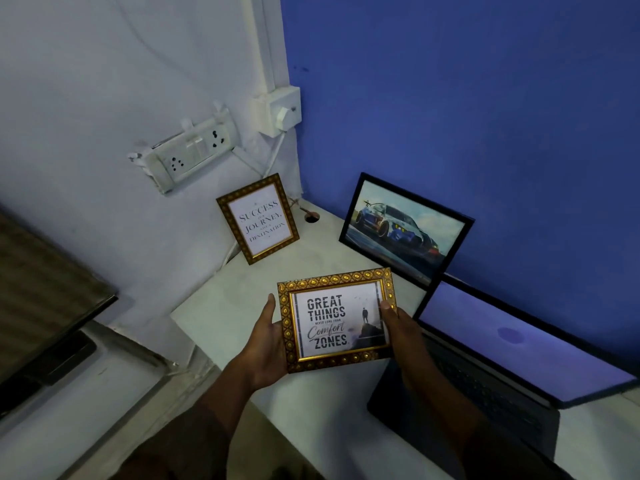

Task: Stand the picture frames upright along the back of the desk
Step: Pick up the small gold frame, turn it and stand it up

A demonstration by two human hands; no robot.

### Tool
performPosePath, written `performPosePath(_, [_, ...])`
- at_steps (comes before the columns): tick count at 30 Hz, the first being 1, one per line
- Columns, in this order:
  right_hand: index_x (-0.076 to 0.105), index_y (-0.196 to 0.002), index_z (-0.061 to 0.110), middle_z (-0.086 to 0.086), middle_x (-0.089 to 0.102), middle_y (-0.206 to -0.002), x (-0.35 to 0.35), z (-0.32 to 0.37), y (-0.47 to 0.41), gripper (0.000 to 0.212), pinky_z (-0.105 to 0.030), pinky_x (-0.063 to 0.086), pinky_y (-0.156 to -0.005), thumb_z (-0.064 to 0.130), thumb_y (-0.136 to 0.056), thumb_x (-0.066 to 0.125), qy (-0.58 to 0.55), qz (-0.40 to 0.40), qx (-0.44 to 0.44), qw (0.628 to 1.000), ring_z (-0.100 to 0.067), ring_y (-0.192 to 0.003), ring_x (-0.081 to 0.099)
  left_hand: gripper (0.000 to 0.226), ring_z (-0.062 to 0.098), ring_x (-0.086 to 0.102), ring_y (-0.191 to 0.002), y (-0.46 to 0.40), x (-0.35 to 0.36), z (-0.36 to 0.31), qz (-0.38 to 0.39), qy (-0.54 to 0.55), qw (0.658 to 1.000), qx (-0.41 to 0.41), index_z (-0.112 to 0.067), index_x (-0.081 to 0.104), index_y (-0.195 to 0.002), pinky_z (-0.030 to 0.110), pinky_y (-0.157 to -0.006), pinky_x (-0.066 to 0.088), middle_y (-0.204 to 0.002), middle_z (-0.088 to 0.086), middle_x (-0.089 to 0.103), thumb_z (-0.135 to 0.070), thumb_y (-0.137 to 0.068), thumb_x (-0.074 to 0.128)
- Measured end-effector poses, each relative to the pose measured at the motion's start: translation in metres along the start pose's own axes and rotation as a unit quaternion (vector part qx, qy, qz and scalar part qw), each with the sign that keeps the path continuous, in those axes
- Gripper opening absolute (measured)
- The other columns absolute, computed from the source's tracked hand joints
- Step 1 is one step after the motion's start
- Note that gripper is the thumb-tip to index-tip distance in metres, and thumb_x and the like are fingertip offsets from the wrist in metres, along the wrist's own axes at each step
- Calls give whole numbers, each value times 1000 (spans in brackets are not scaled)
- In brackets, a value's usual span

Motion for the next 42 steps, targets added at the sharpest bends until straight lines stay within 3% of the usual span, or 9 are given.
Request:
performPosePath(9, [62,-125,36,11,77,-112,17,6,-42,54,-45,53,-102,74,-89,50,83,42,13,996,-7,-100,75,87,44,60,-128,-48,-23,-35,-8,6,1000,-6,-14,64,-138,64,-115,37,-138,21,64,-79,-91,30])
performPosePath(19, [64,-112,35,2,71,-102,40,-8,-132,86,-40,60,-83,98,-53,54,336,0,86,938,-18,-91,69,55,46,58,-127,-140,-65,-89,-19,-26,999,-11,2,58,-138,65,-112,40,-139,28,60,-33,-105,31])
performPosePath(24, [57,-86,47,-2,71,-111,67,3,-160,25,-45,57,-93,63,-77,74,323,-2,105,940,-26,-106,66,42,24,79,-84,-175,-83,-107,-58,-82,995,26,-5,68,-104,41,-69,66,-92,8,82,-10,-111,27])
performPosePath(26, [61,-96,43,-3,70,-114,74,0,-170,32,-46,57,-93,61,-74,75,318,-6,107,942,-24,-108,65,40,21,79,-80,-184,-89,-113,-56,-105,993,29,-10,69,-102,36,-64,65,-86,2,82,-11,-110,29])
performPosePath(29, [61,-121,28,0,69,-116,84,-5,-181,68,-42,58,-90,64,-66,79,297,-18,117,948,-19,-107,66,42,23,74,-83,-196,-97,-115,-73,-129,989,18,-13,69,-97,37,-69,60,-79,-2,81,-15,-111,29])
performPosePath(32, [57,-127,20,1,68,-116,95,0,-183,63,-30,52,-81,47,-76,83,298,-21,127,946,-17,-104,66,43,16,75,-73,-205,-104,-114,-93,-129,987,3,-17,67,-93,35,-72,53,-69,-6,80,-22,-111,28])
performPosePath(35, [57,-128,17,1,70,-117,97,-4,-182,58,-23,50,-77,39,-81,82,298,-20,122,946,-15,-103,67,42,23,71,-90,-207,-103,-113,-88,-115,989,-15,-26,65,-96,37,-80,51,-74,-8,81,-32,-111,26])
performPosePath(40, [53,-135,17,2,67,-120,97,-8,-174,57,-21,47,-78,31,-86,79,270,-30,122,955,-15,-109,65,57,31,63,-115,-202,-109,-108,-118,-115,986,-7,-13,59,-136,45,-104,46,-121,10,70,-50,-107,28])
performPosePath(42, [50,-141,15,-4,66,-131,97,-8,-170,60,-19,45,-78,26,-88,77,260,-35,119,957,-15,-108,63,56,30,66,-112,-197,-110,-104,-128,-123,984,12,-16,65,-128,46,-104,49,-124,12,71,-52,-107,26])
Point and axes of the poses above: each hand's wrist, its own y-axis away from the middle knuckle, its own x-axis out of the palm, z = x × y, the point moved 1 cm from there along -y, towards the middle knuckle
